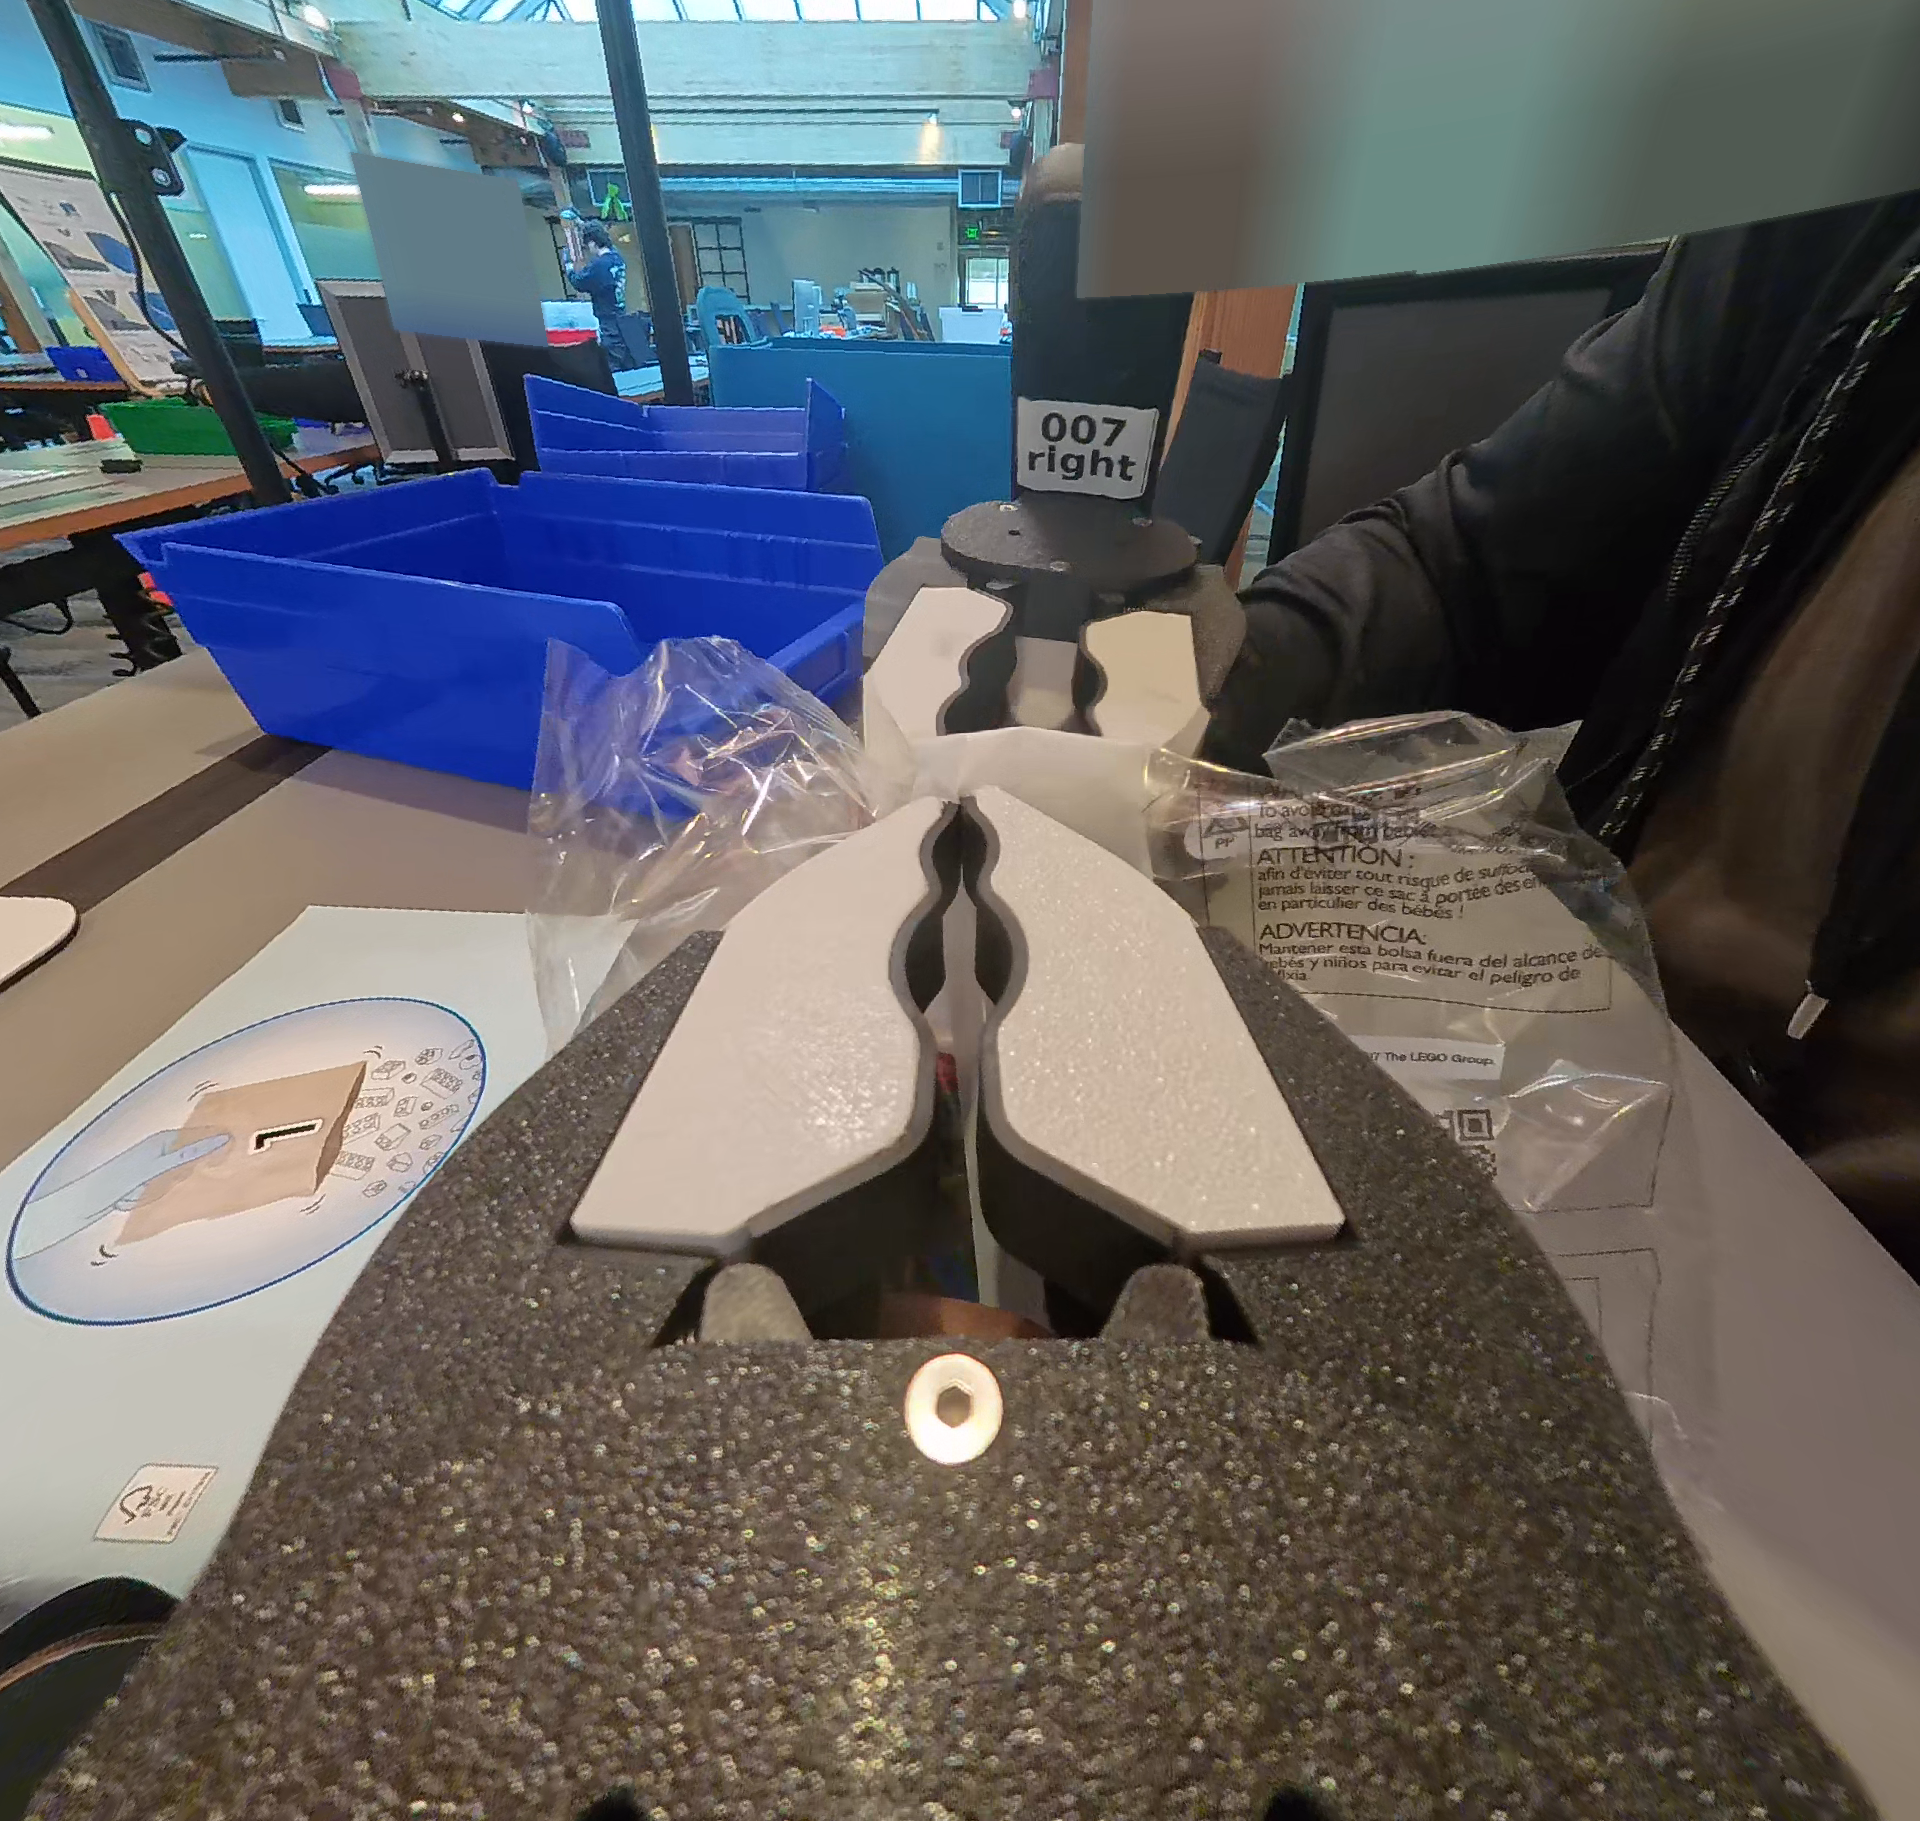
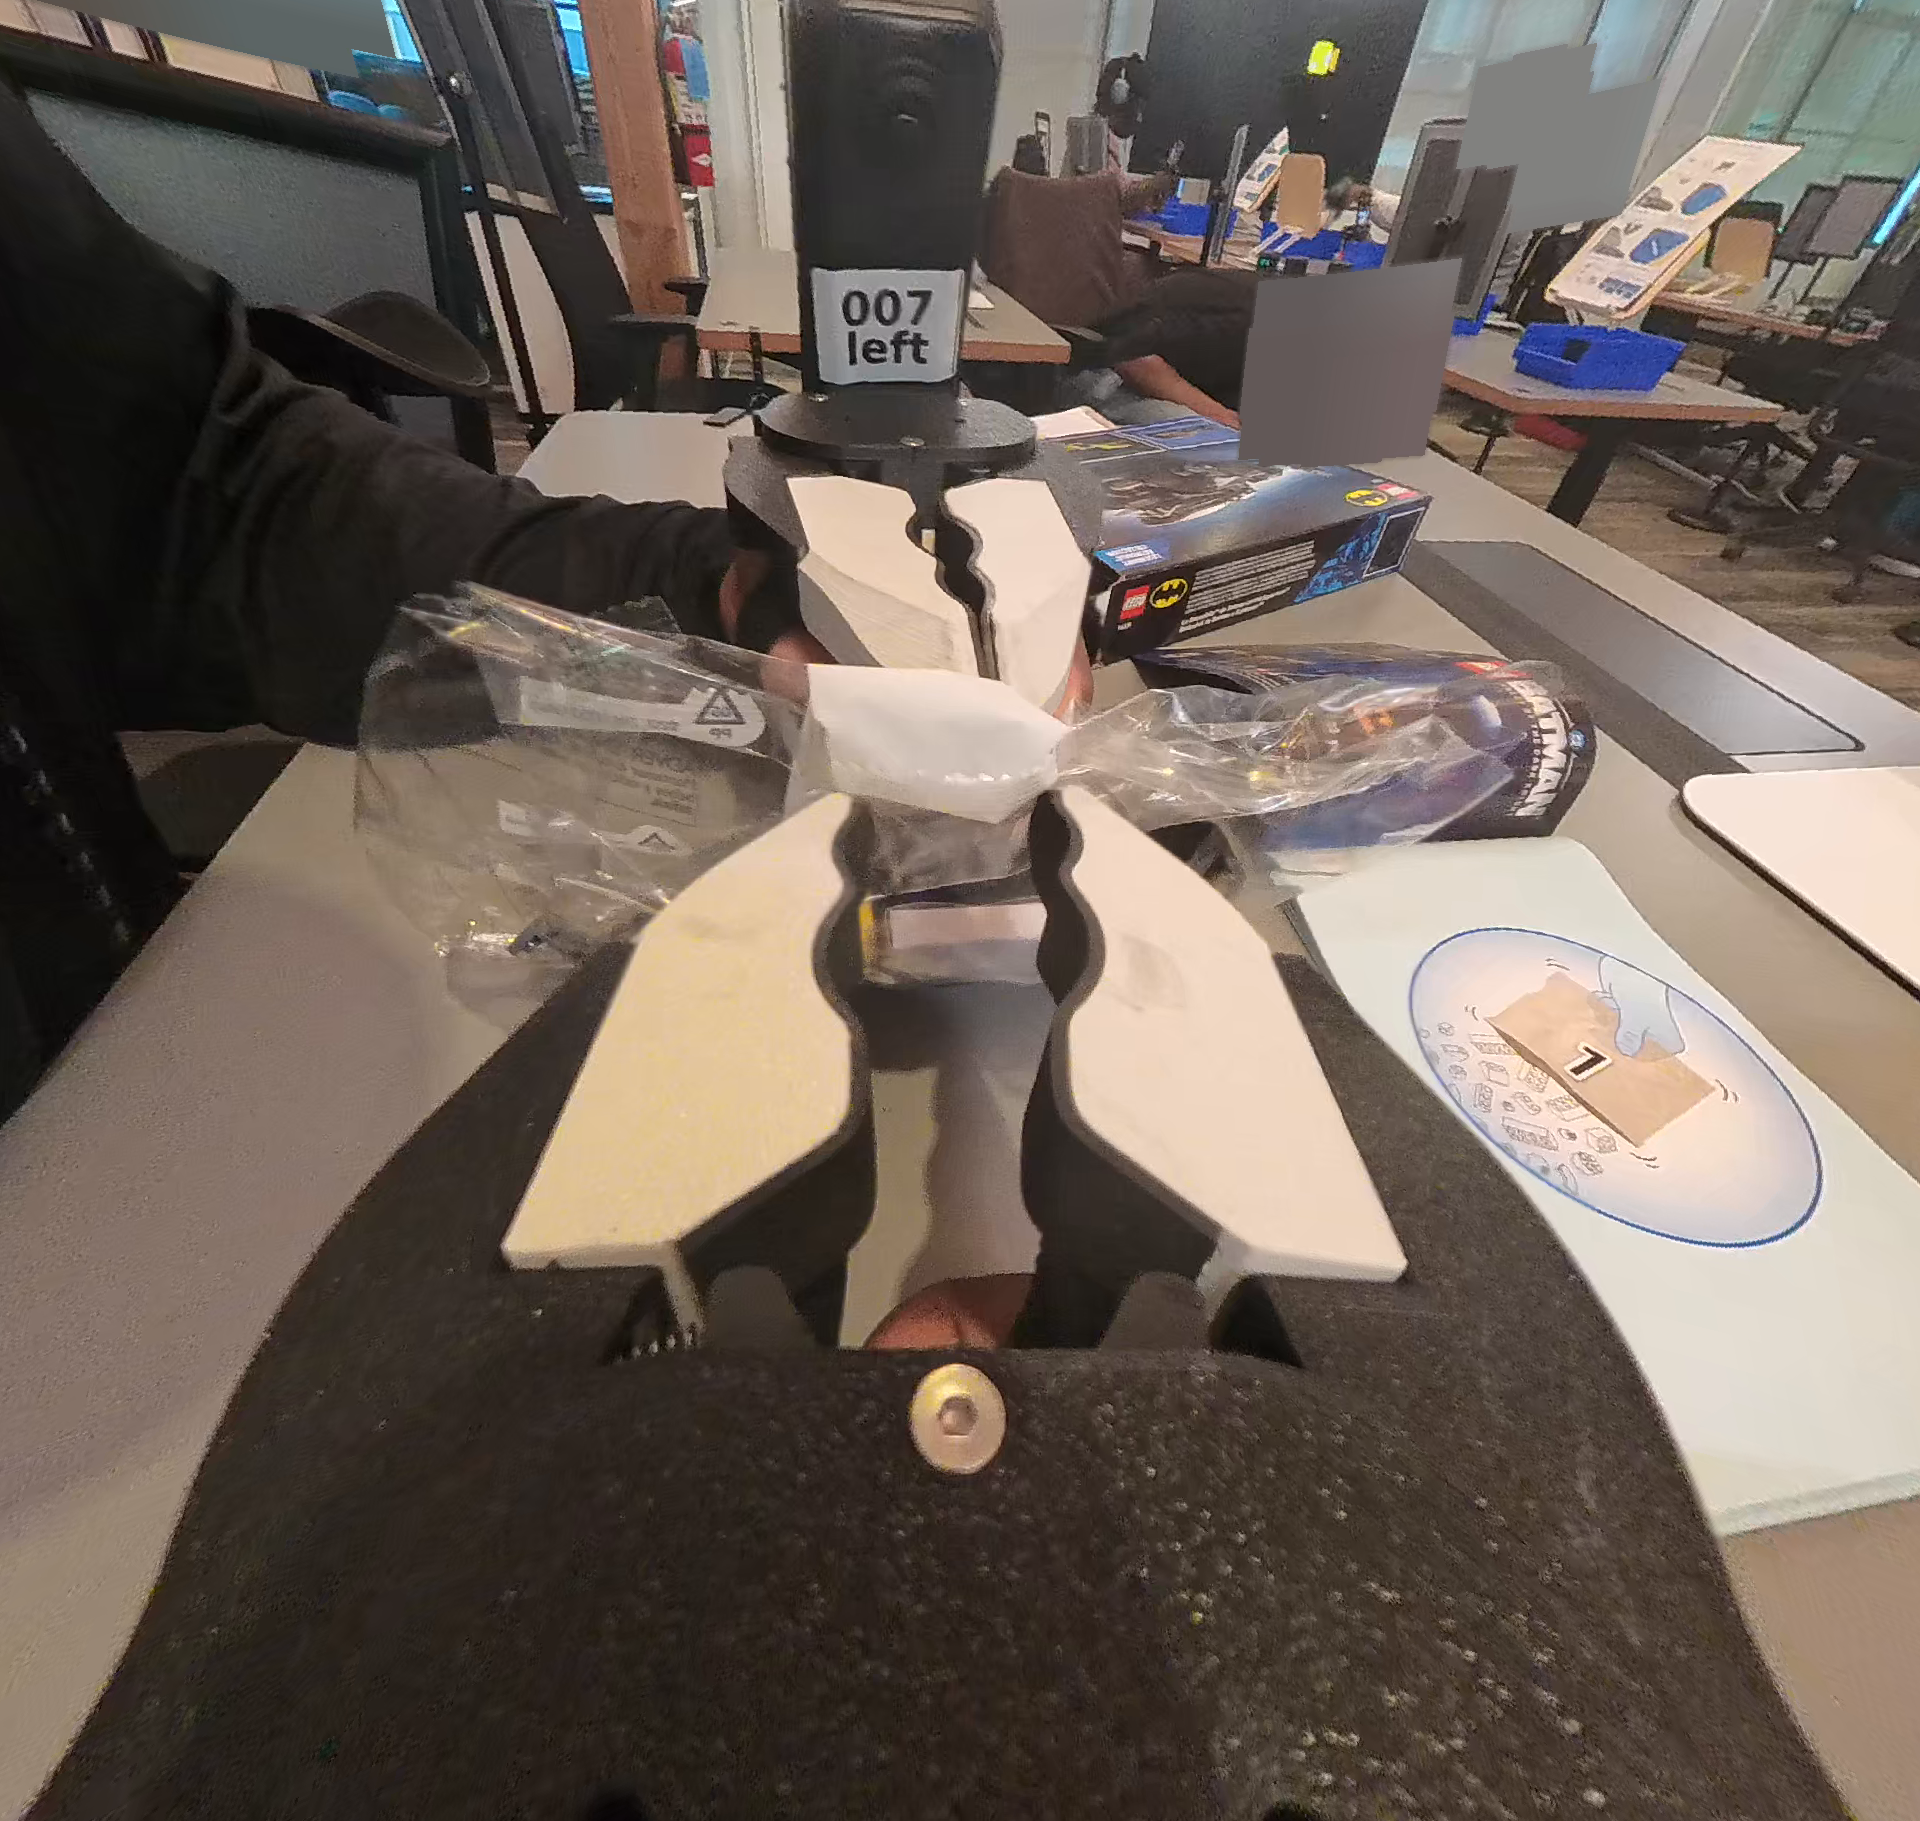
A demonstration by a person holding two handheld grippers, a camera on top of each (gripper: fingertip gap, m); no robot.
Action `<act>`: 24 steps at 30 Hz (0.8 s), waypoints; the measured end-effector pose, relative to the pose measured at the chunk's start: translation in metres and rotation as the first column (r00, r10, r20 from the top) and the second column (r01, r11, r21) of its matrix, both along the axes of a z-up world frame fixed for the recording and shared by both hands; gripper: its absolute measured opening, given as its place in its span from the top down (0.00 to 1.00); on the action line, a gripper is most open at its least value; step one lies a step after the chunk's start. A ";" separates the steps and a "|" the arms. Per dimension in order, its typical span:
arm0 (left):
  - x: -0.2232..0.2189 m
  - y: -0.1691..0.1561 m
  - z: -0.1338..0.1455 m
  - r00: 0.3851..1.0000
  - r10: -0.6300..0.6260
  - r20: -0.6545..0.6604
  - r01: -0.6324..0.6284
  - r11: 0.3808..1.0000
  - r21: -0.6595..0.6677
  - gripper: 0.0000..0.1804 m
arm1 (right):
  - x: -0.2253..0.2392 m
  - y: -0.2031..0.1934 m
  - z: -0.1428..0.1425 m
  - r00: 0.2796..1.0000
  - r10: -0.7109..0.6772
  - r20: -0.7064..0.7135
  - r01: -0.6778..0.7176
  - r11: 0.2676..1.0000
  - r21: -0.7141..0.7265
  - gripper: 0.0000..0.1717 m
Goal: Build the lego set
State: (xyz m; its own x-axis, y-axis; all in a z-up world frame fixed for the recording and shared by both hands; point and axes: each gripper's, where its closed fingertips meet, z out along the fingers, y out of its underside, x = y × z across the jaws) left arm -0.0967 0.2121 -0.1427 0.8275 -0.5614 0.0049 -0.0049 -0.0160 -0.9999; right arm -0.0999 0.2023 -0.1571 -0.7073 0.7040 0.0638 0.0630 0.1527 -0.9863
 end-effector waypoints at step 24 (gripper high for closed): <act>-0.015 -0.011 0.012 1.000 -0.007 0.020 0.009 0.995 -0.102 0.95 | 0.005 0.010 0.006 0.998 0.045 -0.036 -0.044 0.999 0.023 1.00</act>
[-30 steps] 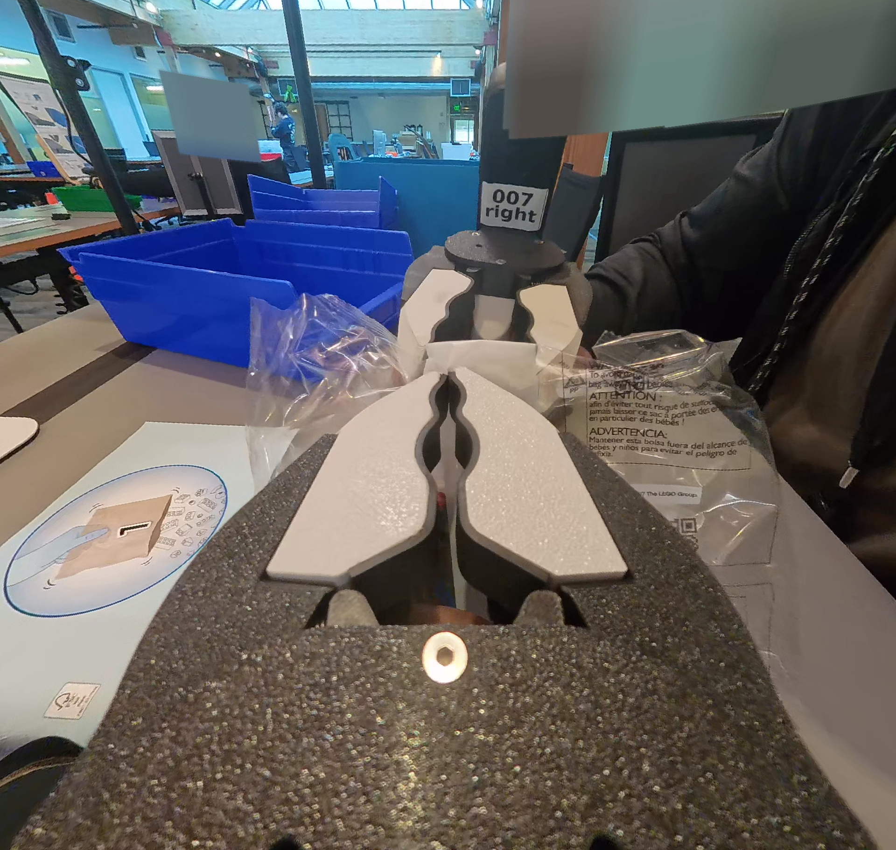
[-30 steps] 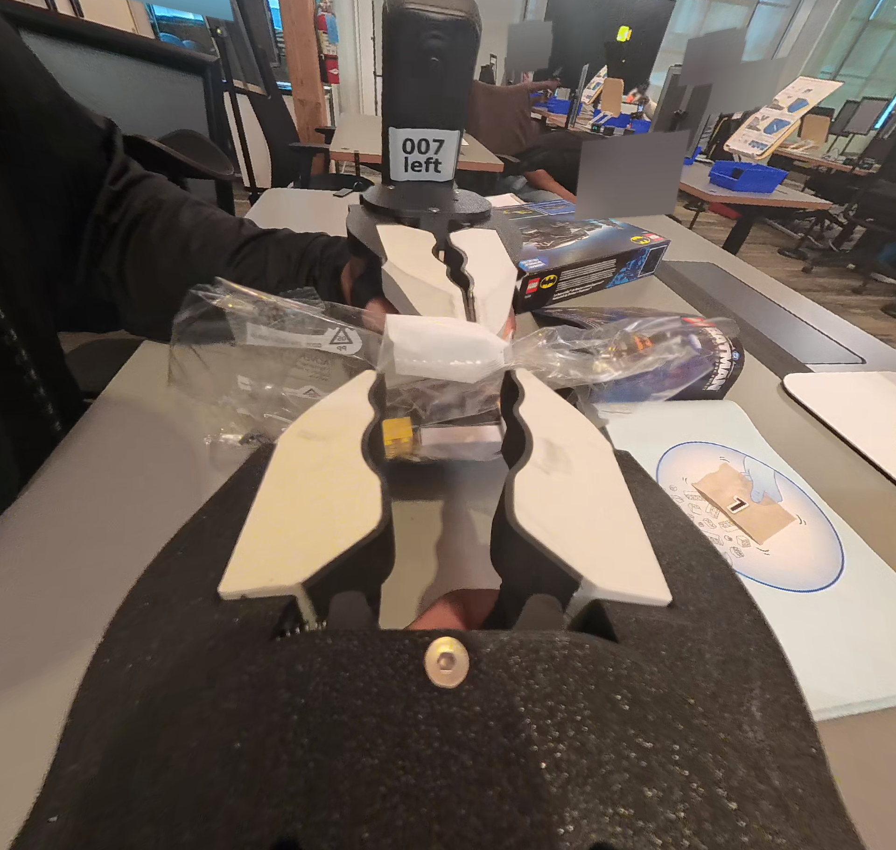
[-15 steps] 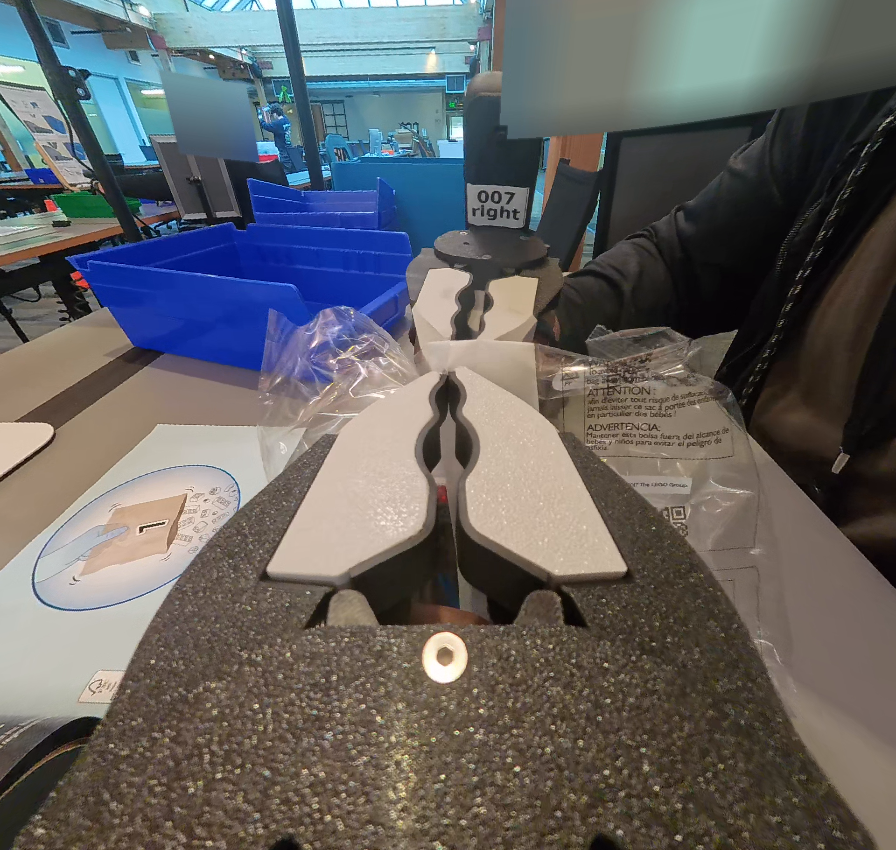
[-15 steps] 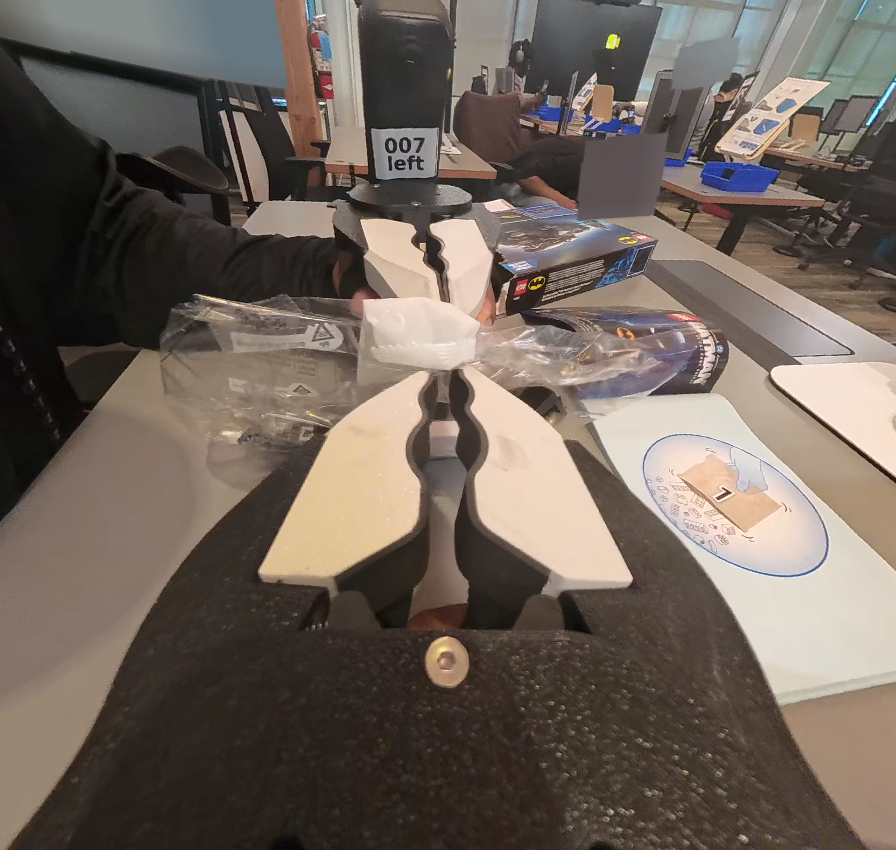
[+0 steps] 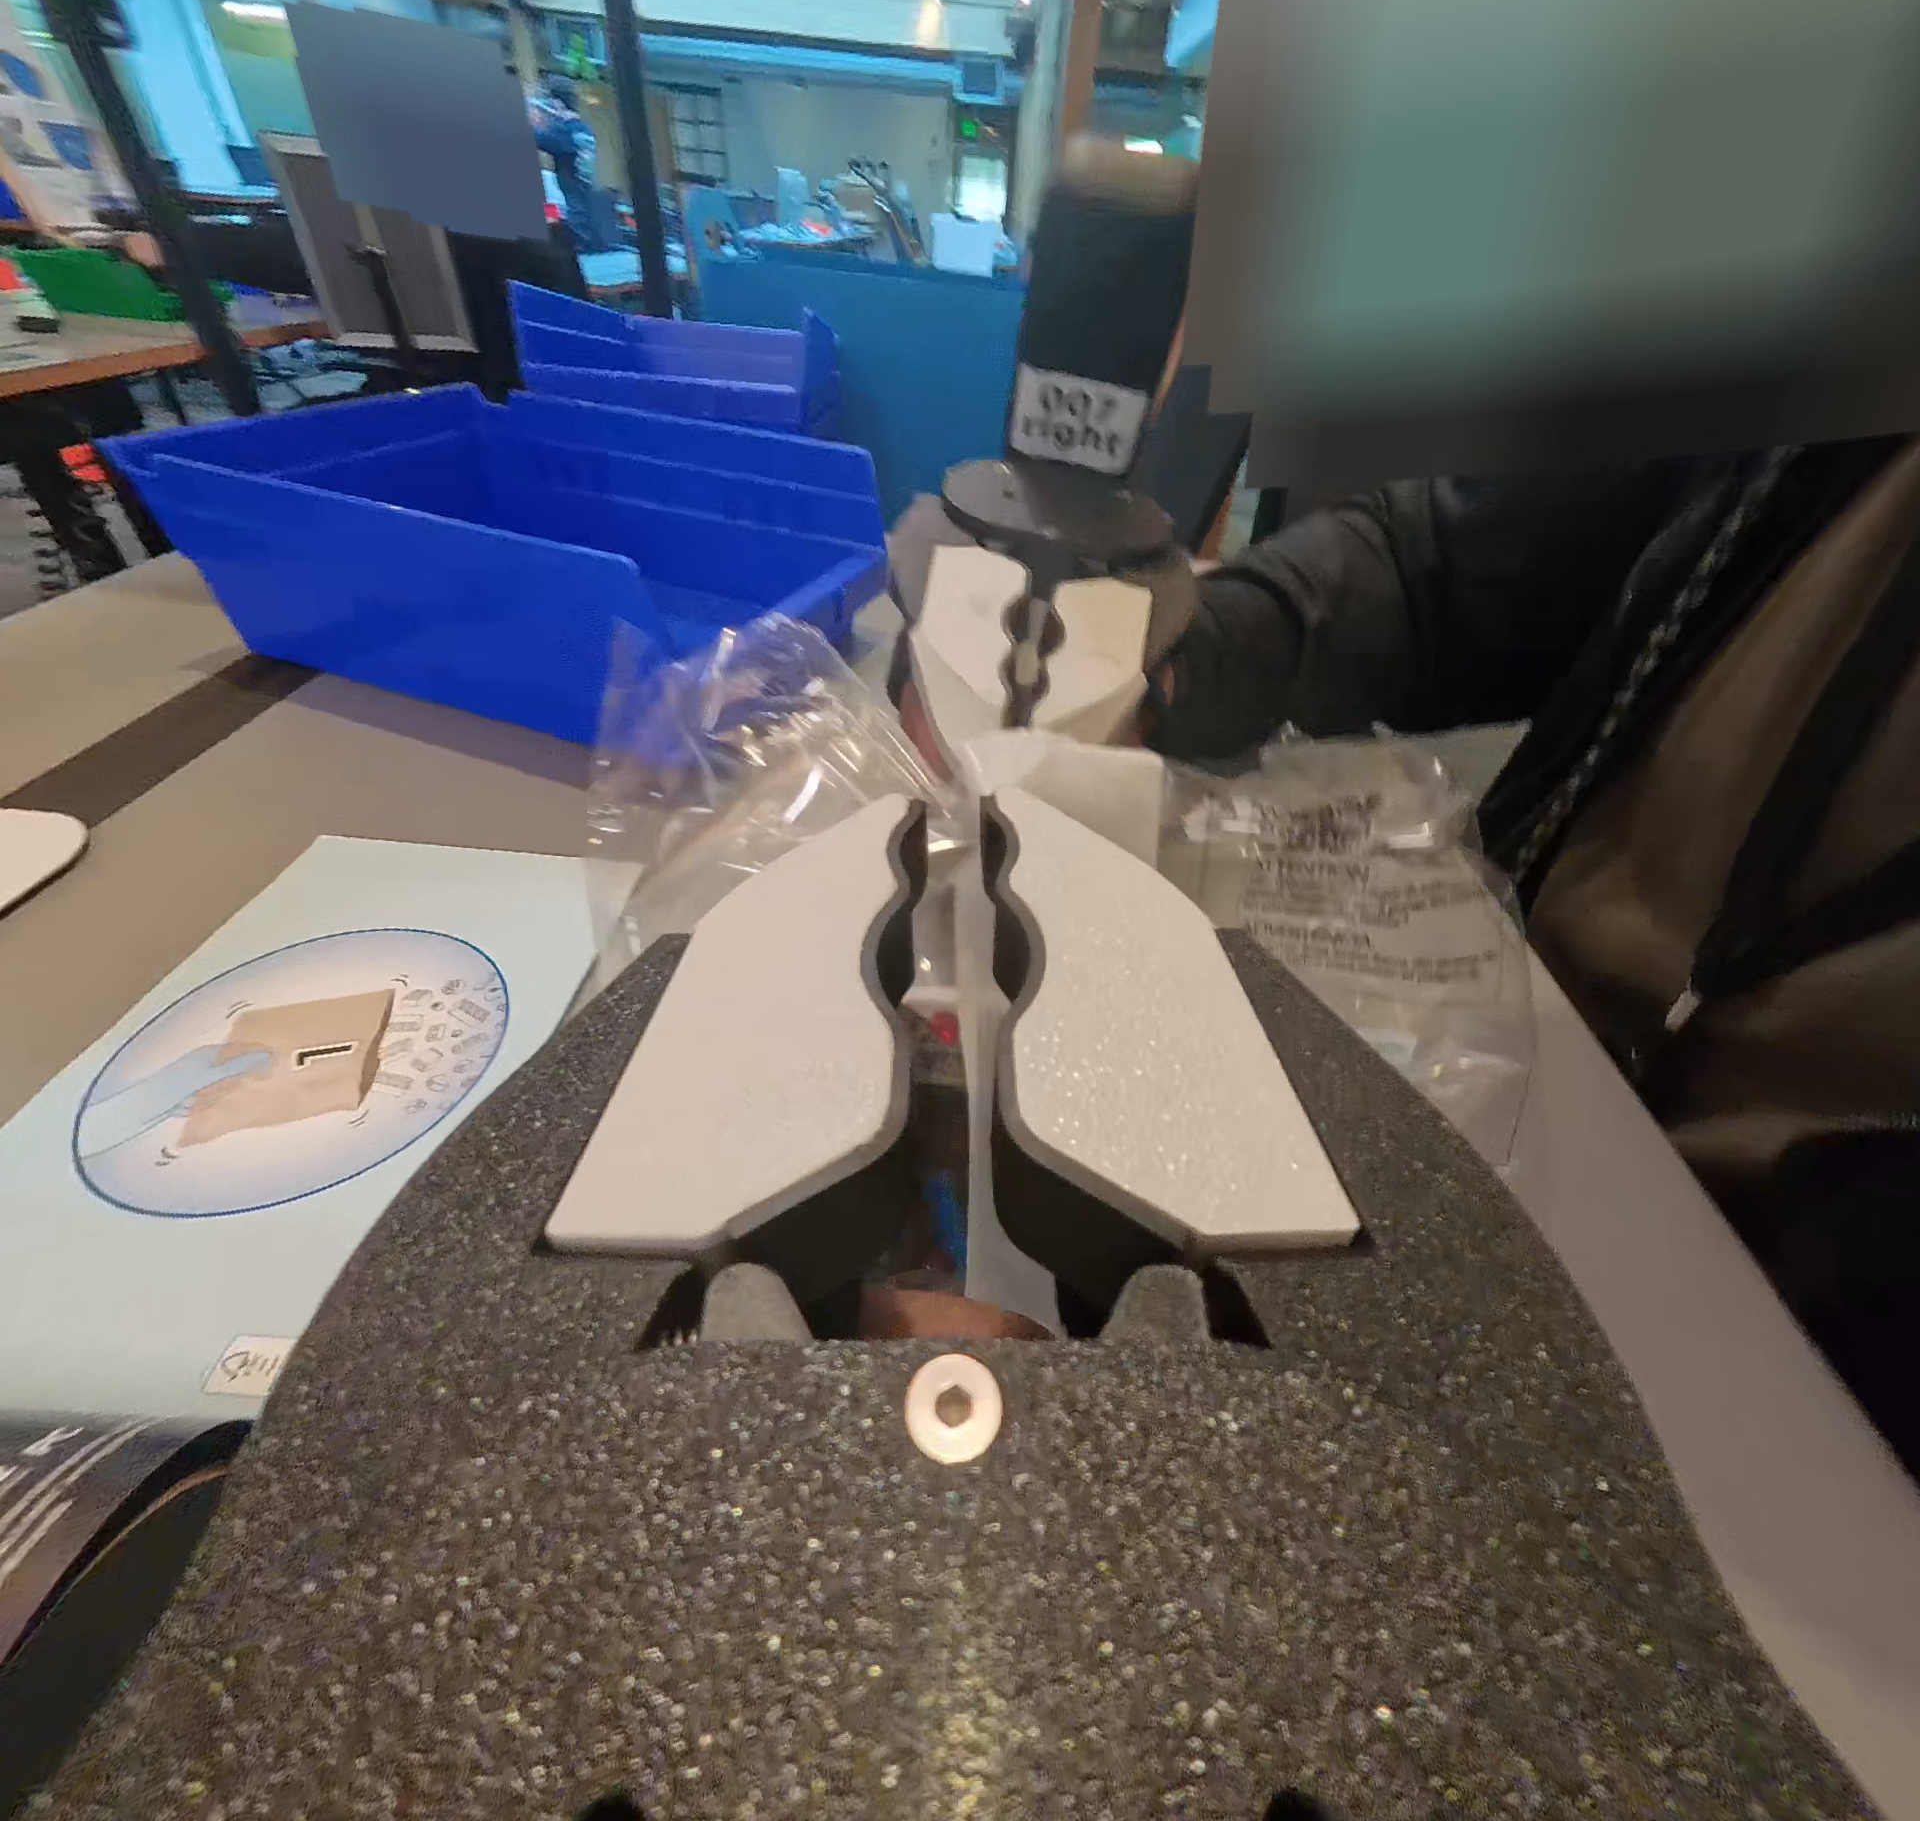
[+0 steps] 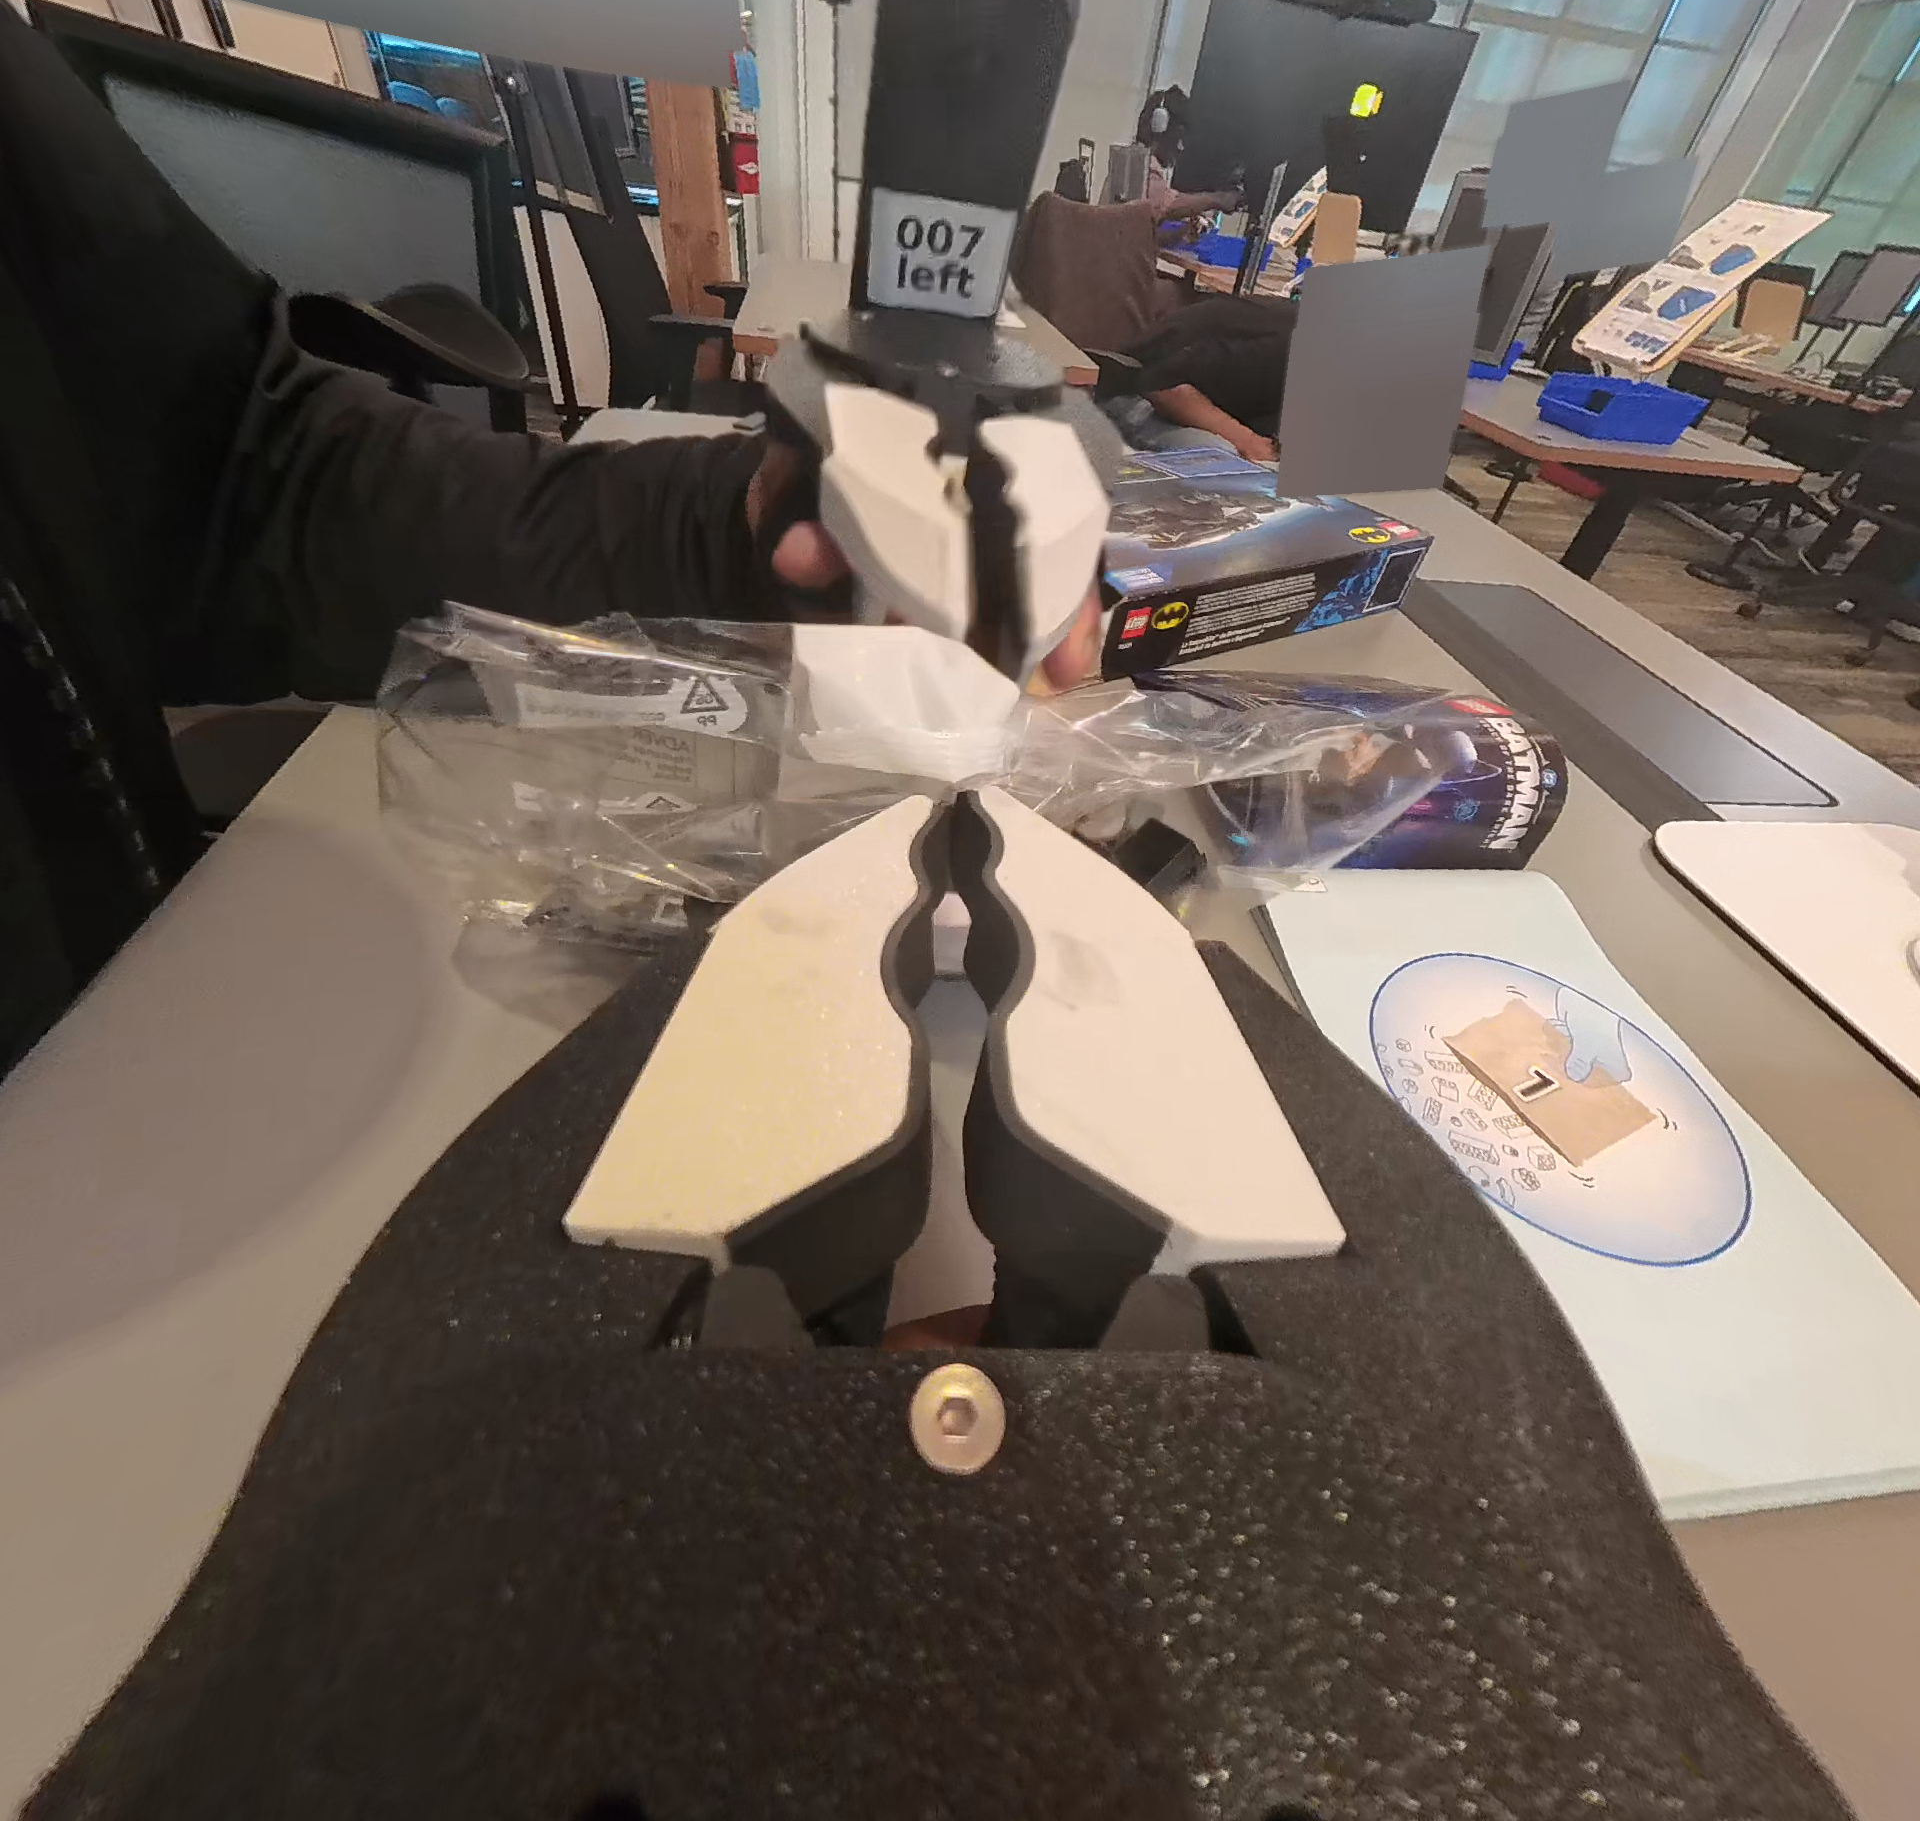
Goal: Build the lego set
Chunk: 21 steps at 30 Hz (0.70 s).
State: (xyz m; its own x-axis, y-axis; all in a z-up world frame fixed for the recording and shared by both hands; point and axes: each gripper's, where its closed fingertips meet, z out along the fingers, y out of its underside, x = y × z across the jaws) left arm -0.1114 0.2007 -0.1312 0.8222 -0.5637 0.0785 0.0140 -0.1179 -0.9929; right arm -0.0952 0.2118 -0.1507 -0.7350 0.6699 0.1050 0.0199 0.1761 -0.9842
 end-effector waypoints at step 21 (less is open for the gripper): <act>0.018 0.002 -0.007 0.991 0.035 -0.130 -0.070 0.959 -0.276 0.93 | 0.002 -0.010 0.003 1.000 0.011 -0.023 -0.010 0.997 0.075 1.00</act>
